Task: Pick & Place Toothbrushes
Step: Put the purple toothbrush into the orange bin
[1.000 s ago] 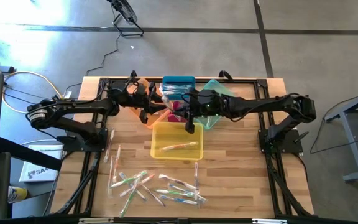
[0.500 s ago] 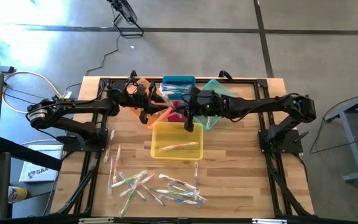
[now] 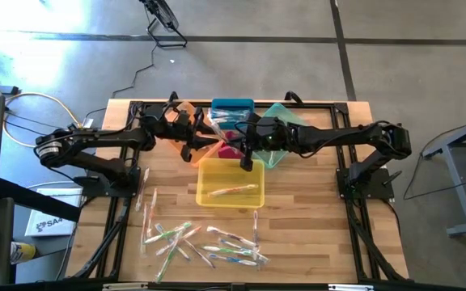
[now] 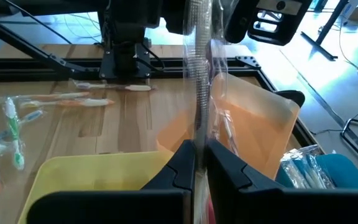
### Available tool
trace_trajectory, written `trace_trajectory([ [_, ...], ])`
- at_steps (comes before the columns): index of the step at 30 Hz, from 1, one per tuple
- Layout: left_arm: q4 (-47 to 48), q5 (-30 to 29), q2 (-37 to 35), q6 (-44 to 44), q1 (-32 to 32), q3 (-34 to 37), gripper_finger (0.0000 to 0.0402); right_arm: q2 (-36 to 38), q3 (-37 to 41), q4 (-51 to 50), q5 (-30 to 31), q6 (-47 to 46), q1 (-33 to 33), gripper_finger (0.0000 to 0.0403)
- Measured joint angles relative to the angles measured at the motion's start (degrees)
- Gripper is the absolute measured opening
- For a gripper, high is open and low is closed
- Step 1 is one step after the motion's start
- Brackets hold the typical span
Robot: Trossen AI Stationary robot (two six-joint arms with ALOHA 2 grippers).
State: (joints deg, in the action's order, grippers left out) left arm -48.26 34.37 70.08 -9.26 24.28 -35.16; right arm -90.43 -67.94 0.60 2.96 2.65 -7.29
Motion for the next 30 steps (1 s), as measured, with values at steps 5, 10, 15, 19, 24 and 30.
trace_trajectory([
  [5,0.5,-0.4,0.3,0.0,-1.0,-1.5,0.0124,0.0,0.0,0.1,-0.2,0.0,0.0,0.0013],
  [10,2.2,-0.8,0.3,1.5,-1.5,-2.5,0.0123,0.0,0.0,0.0,-0.1,0.0,0.0,0.0013],
  [15,3.9,-1.8,0.3,1.5,-1.4,-2.6,0.0085,0.0,0.0,-0.3,0.0,0.0,0.0,0.0013],
  [19,4.1,-2.2,0.3,1.5,-1.4,-2.6,0.0027,0.0,0.0,-0.2,-0.2,0.0,0.0,0.0013],
  [24,4.1,-2.2,0.3,1.6,-1.4,-2.6,0.0018,0.0,0.0,-0.2,-0.4,0.0,0.0,0.0013],
  [30,4.3,-2.1,0.3,1.5,-1.4,-2.6,0.0008,0.0,0.0,-0.3,0.1,-0.4,0.4,0.0077],
])
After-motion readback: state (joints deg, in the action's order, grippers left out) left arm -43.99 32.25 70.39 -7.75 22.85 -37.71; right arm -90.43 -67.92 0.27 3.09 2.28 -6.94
